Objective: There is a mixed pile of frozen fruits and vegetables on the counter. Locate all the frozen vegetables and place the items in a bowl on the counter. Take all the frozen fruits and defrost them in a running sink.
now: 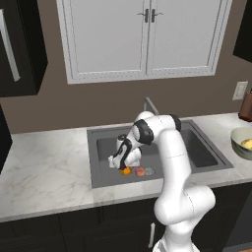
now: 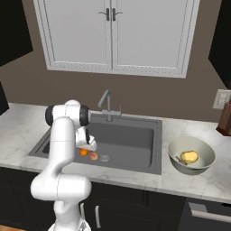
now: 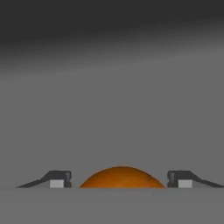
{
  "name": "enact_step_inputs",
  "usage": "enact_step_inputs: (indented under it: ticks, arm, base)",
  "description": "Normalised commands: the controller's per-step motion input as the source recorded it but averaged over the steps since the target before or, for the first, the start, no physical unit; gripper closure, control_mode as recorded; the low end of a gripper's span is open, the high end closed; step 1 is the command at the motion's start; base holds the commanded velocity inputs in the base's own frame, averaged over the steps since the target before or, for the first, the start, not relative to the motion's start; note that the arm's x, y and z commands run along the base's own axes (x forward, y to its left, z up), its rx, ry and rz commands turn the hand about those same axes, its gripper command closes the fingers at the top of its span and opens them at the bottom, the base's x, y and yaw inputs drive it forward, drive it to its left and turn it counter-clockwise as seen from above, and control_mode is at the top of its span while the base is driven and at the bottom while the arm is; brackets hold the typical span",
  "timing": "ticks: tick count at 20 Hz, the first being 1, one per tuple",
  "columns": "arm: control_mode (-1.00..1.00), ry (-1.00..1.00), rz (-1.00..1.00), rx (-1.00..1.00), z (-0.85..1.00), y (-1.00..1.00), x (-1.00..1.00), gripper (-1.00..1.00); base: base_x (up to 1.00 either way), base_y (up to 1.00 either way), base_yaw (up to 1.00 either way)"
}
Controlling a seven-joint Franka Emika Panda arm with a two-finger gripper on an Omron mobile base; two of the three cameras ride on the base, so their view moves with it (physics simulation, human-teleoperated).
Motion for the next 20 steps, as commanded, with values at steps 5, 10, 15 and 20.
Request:
enact_step_inputs:
  ticks: [5, 10, 15, 20]
  arm:
    - [-1.00, 0.03, -0.05, 0.02, 0.85, -0.03, -0.10, -1.00]
    - [-1.00, 0.00, -0.07, 0.05, 1.00, 0.00, -0.35, -1.00]
    - [-1.00, 0.00, -0.08, 0.01, 1.00, -0.13, -0.74, -1.00]
    - [-1.00, 0.00, -0.10, 0.00, 1.00, -0.25, -0.89, -1.00]
  base:
    - [0.00, 0.00, 0.00]
    - [0.00, 0.00, 0.00]
    - [0.00, 0.00, 0.00]
    - [0.00, 0.00, 0.00]
